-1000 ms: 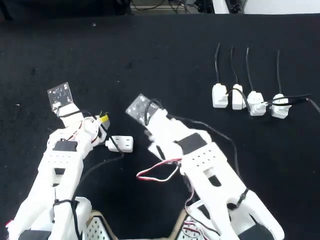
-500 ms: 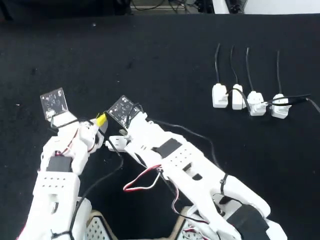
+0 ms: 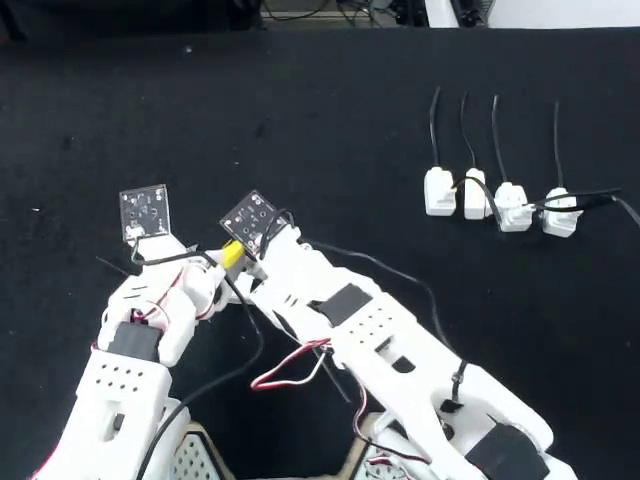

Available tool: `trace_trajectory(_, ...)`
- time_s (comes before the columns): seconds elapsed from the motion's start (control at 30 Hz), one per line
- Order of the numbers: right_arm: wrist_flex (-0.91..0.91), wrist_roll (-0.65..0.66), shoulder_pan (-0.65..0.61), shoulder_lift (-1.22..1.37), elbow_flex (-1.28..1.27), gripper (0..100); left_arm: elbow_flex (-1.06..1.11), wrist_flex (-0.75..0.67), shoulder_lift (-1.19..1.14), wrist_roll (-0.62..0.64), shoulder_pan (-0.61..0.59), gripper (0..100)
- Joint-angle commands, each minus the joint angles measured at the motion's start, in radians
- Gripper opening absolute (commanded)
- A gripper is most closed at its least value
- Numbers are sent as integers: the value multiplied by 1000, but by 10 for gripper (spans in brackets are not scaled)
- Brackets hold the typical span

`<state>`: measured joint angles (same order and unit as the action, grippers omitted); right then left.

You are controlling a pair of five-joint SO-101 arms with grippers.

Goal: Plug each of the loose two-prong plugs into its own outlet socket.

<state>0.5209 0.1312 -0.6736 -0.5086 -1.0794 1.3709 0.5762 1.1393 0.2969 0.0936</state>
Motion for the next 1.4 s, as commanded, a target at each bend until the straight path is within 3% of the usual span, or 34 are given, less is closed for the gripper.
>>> trace_trajectory(0.0, -17, -8, -15, -67, 2, 11, -10, 3, 17, -110, 13, 234)
trace_trajectory(0.23, 86, 0, -18, -266, -27, 11, 12, -3, 23, -169, 13, 234)
trace_trajectory(0.63, 83, -3, -14, -484, -125, 11, 12, -3, 25, -169, 13, 234)
trace_trajectory(1.1, 126, -8, -11, -463, -110, 11, 5, -3, 26, -164, -10, 234)
trace_trajectory(1.37, 265, -166, 41, -162, 128, 11, 7, -57, 26, -161, -202, 234)
